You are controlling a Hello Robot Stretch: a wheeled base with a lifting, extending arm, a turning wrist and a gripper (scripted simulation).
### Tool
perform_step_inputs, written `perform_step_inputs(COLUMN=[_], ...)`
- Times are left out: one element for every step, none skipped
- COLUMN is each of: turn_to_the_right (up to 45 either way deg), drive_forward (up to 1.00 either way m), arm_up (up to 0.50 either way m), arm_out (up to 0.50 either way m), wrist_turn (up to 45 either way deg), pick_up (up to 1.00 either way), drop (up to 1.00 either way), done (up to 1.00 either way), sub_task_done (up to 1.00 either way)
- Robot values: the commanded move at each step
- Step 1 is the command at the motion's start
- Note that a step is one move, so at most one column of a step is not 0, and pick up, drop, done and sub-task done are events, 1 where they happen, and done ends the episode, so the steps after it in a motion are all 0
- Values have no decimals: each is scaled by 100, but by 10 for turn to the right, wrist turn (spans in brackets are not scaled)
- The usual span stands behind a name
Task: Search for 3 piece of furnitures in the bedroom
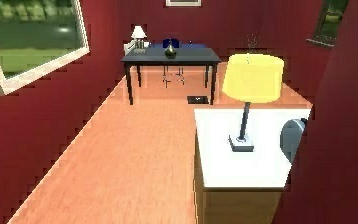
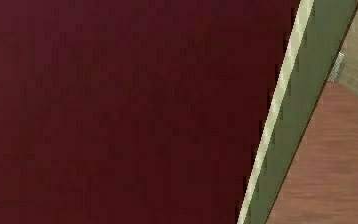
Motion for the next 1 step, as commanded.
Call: perform_step_inputs(turn_to_the_right=[0], drive_forward=[15], arm_up=[0], arm_out=[0], wrist_turn=[0], pick_up=[0], drop=[0], done=[0], sub_task_done=[0])
